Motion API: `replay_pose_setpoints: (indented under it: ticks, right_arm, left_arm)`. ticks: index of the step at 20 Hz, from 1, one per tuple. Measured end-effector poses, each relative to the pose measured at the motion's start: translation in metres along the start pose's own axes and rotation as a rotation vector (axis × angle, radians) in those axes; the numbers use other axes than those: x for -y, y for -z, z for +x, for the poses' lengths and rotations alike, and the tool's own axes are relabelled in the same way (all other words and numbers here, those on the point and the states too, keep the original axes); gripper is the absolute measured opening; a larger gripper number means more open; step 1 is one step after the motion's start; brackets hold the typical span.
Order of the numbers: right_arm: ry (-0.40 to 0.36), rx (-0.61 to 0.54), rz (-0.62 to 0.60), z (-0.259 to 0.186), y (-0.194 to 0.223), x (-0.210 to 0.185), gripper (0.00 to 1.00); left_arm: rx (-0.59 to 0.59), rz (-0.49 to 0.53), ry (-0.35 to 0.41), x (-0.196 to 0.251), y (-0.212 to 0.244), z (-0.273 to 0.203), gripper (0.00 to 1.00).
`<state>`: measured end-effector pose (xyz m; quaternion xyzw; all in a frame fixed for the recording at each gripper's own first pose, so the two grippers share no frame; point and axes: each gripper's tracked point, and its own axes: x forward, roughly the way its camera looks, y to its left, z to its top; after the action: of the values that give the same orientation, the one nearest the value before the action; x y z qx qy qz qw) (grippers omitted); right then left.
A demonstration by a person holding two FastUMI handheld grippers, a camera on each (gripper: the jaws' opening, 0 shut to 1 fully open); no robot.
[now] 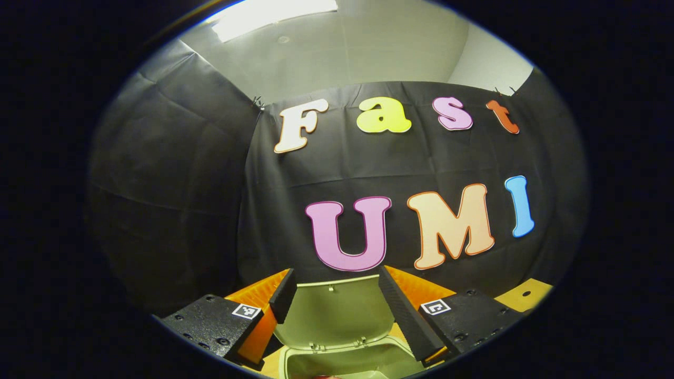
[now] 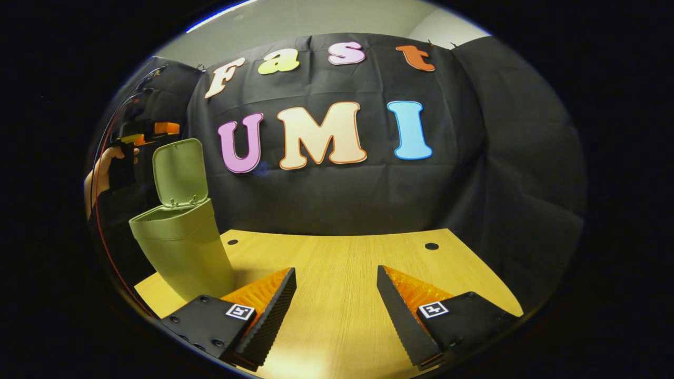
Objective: Press the lid of the desktop garbage bin to open it, pick up the crumpled paper on the desktop and throw it into the bin, then pick up the pop can on the desktop and drop it into the bin, and finally close the garbage bin lid.
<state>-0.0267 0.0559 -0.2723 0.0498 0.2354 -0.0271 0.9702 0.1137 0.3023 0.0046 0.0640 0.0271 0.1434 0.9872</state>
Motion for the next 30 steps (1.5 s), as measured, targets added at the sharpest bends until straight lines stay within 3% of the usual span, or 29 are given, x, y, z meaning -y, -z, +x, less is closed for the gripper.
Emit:
replay_pose_setpoints:
  ticks: [1,5,6,9,10,13,14,30]
  right_arm:
    - [0.008,-0.003,0.009,0.001,0.003,-0.002,0.97]
    - [0.029,-0.011,0.006,-0.003,0.009,-0.007,0.97]
    - [0.033,-0.012,0.001,-0.005,0.008,-0.007,0.97]
    - [0.036,-0.013,-0.007,-0.009,0.007,-0.003,0.97]
    - [0.036,-0.011,-0.009,-0.011,0.004,0.000,0.97]
    - [0.024,0.001,0.006,-0.012,-0.009,0.007,0.97]
    - [0.018,0.009,0.008,-0.012,-0.014,0.009,0.97]
    - [-0.181,0.036,-0.041,-0.013,-0.050,-0.006,0.97]
  left_arm:
    - [0.001,0.009,0.001,-0.002,-0.002,0.006,0.93]
    - [-0.012,-0.011,0.003,-0.010,-0.001,0.032,0.94]
    - [-0.031,-0.031,0.000,-0.012,0.006,0.037,0.99]
    - [-0.105,-0.084,-0.015,-0.017,0.028,0.043,0.94]
    - [-0.128,-0.095,-0.024,-0.019,0.035,0.042,0.99]
    - [-0.118,-0.093,-0.026,-0.015,0.030,0.031,0.96]
    - [-0.126,-0.094,-0.023,-0.012,0.032,0.025,0.91]
    - [-0.206,-0.125,-0.070,0.016,0.059,-0.072,0.94]
